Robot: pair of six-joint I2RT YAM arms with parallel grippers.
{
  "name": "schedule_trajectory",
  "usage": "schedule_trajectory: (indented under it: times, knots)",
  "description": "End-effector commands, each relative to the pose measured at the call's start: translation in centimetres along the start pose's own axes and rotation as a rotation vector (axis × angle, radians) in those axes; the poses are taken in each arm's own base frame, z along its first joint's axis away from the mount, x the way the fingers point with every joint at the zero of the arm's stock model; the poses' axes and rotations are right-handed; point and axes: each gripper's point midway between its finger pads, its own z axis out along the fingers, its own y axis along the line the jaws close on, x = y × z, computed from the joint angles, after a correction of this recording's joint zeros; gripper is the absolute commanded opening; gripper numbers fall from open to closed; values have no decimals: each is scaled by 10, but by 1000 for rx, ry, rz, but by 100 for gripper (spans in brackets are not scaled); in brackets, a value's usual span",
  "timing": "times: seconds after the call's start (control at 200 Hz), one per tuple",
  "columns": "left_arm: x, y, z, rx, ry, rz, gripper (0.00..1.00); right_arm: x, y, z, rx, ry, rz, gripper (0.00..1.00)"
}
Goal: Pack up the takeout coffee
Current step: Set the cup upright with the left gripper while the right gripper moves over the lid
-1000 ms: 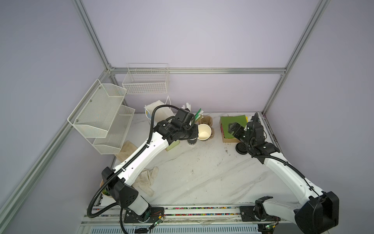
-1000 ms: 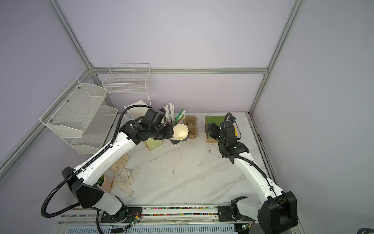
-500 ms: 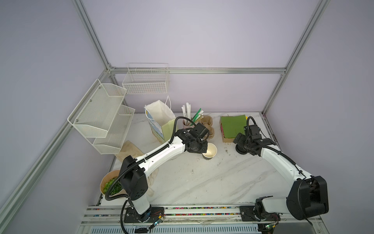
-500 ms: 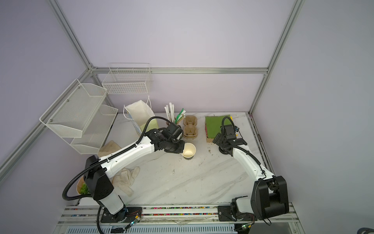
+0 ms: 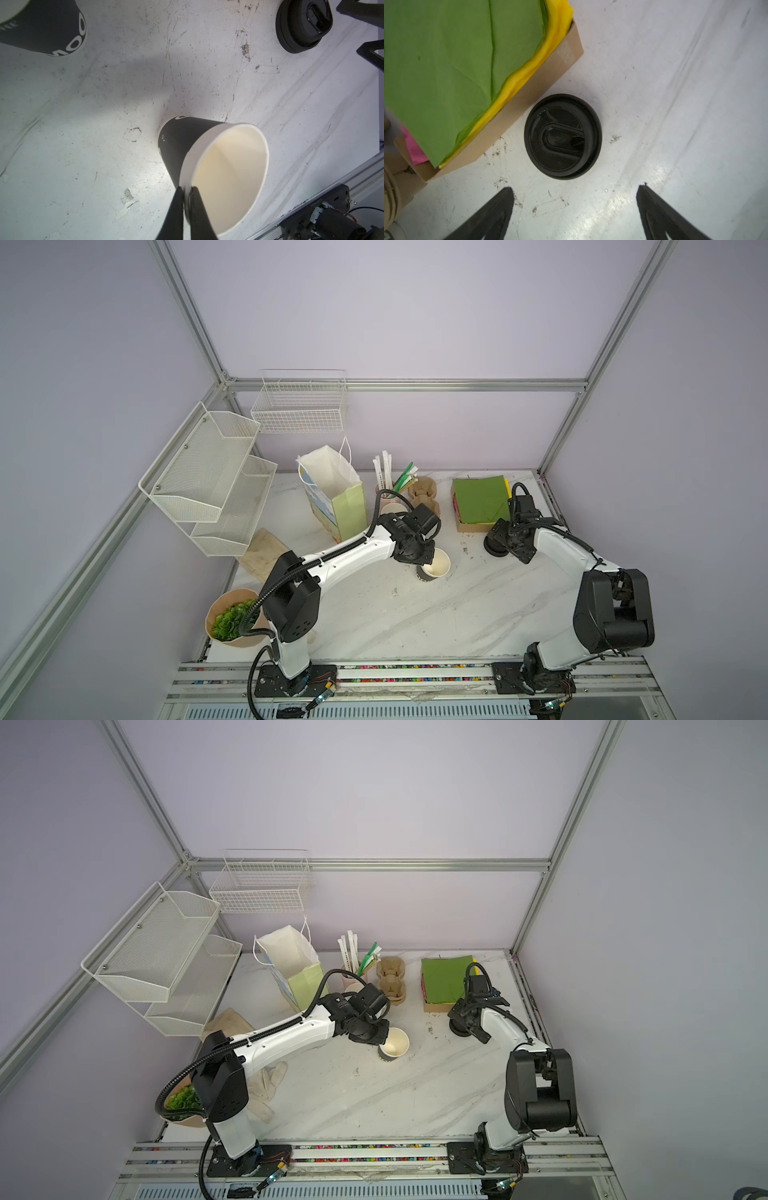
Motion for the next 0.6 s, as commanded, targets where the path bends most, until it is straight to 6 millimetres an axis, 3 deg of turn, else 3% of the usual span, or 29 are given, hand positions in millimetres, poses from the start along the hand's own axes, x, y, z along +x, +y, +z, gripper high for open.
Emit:
schedule_trajectory:
  times: [0.0, 0.1, 0.32, 0.49, 0.595]
  knots:
    - [8, -1, 8, 12, 15, 29, 13, -2, 4, 2, 0, 26, -2, 95]
    - [8, 0, 9, 10, 13, 31, 16, -5, 3, 8, 16, 29, 0, 93]
    - [4, 0, 4, 5, -9, 41, 32, -12, 0, 19, 44, 30, -3, 91]
    - [-9, 3, -14, -23, -61, 64, 54, -10, 6, 28, 32, 58, -24, 91]
    - [-18, 4, -27, -33, -107, 71, 77, -12, 8, 30, 26, 55, -30, 91]
